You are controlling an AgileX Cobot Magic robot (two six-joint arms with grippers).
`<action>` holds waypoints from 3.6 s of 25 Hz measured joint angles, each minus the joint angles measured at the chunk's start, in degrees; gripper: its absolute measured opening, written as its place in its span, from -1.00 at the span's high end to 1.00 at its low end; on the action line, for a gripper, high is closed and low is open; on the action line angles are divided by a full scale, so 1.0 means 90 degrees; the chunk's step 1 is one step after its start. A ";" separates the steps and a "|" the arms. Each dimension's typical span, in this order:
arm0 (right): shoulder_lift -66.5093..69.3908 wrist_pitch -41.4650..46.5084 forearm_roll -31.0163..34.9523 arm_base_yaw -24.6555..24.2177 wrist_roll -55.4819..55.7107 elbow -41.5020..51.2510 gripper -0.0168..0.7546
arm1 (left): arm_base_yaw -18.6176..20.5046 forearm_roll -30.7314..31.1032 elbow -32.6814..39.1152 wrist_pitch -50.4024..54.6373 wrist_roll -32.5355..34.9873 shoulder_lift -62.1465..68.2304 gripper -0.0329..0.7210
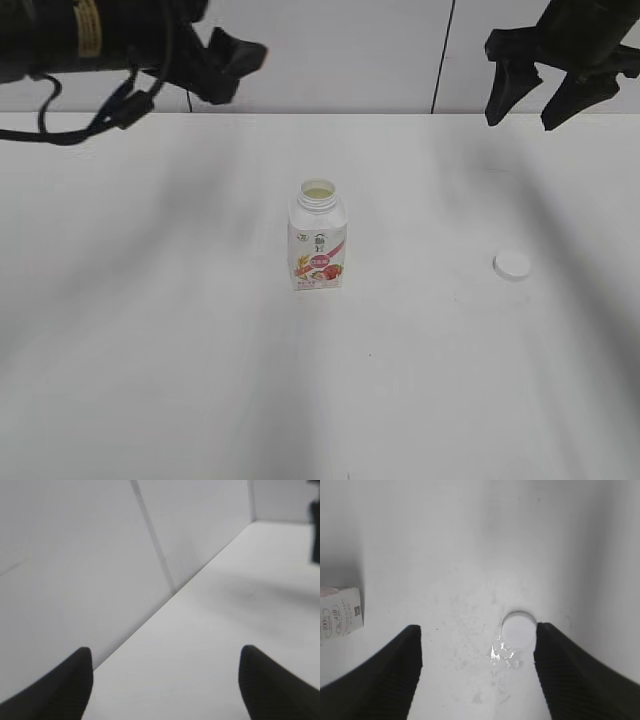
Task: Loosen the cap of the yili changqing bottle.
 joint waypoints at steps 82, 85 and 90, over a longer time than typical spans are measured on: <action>-1.0728 -0.0145 -0.0933 0.0000 0.0120 0.7915 -0.47 | 0.1324 -0.7277 0.2918 0.9680 0.3644 -1.0240 -0.39; -1.1631 -0.0231 -0.0946 0.0000 0.0120 0.7939 -0.47 | 0.1324 -0.7380 0.2950 0.9874 0.3954 -1.0541 -0.39; -1.2796 -0.0264 -0.0959 0.0000 0.0099 0.7953 -0.47 | 0.1324 -0.7411 0.3181 0.9894 0.4166 -1.0541 -0.39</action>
